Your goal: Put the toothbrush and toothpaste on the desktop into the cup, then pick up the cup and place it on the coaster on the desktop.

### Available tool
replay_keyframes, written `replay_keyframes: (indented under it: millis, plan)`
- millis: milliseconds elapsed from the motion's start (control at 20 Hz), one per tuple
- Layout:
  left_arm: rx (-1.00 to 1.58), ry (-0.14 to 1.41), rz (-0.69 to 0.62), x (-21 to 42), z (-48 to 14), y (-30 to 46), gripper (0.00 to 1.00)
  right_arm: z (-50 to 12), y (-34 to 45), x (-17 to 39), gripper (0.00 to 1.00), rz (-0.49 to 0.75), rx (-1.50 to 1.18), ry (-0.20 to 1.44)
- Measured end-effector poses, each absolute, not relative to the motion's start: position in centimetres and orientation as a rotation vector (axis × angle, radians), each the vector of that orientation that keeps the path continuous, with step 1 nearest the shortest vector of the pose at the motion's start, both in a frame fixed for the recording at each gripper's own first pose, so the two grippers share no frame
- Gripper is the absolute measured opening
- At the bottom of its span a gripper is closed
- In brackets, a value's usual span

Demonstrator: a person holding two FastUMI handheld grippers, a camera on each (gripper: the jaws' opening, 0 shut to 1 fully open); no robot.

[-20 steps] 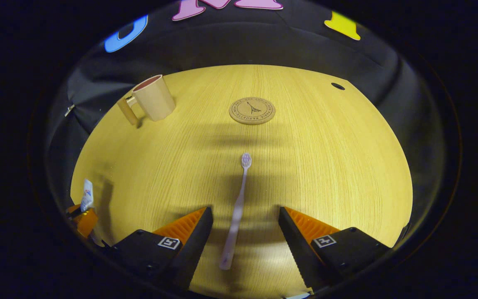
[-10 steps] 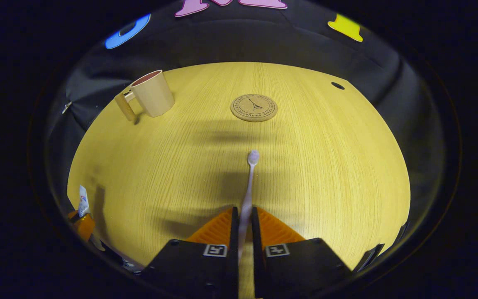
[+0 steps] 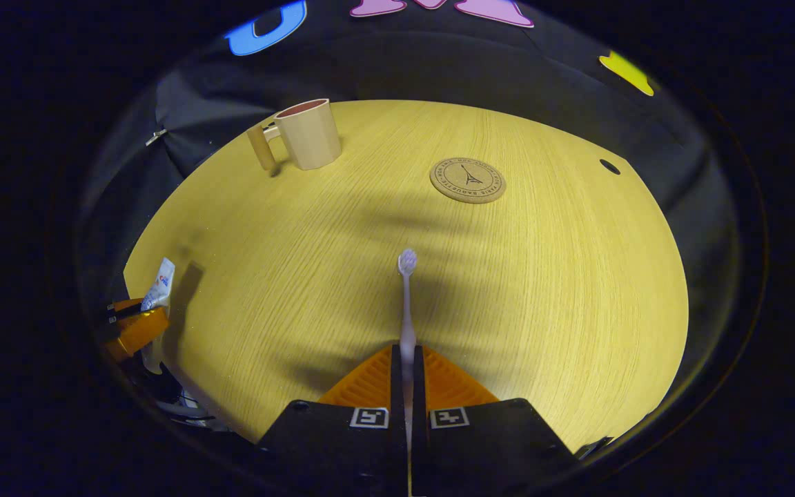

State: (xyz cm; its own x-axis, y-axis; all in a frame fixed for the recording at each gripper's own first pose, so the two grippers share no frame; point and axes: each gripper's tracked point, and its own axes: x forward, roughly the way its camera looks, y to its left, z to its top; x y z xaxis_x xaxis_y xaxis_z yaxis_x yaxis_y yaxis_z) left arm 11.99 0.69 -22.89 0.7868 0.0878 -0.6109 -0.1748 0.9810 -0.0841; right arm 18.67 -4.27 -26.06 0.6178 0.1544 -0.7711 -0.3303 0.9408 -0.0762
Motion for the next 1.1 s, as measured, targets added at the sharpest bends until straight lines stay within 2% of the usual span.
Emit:
replay_keyframes:
  millis: [450,500,550,1100]
  plan:
    - [-0.161,0.568,0.148,15.2,-19.0,0.3,0.23,-23.3,-6.5,18.8,0.05,0.288,-0.146,0.818]
    - [-0.171,0.544,0.148,15.8,-17.9,0.3,0.18,-22.8,-6.7,18.9,0.05,0.289,-0.131,0.808]
    - [-0.180,0.518,0.146,16.3,-16.7,0.3,0.23,-22.1,-6.9,19.0,0.05,0.293,-0.116,0.797]
    - [-0.198,0.180,0.104,26.5,-1.4,0.9,0.23,-17.9,-8.5,19.1,0.05,0.317,-0.019,0.739]
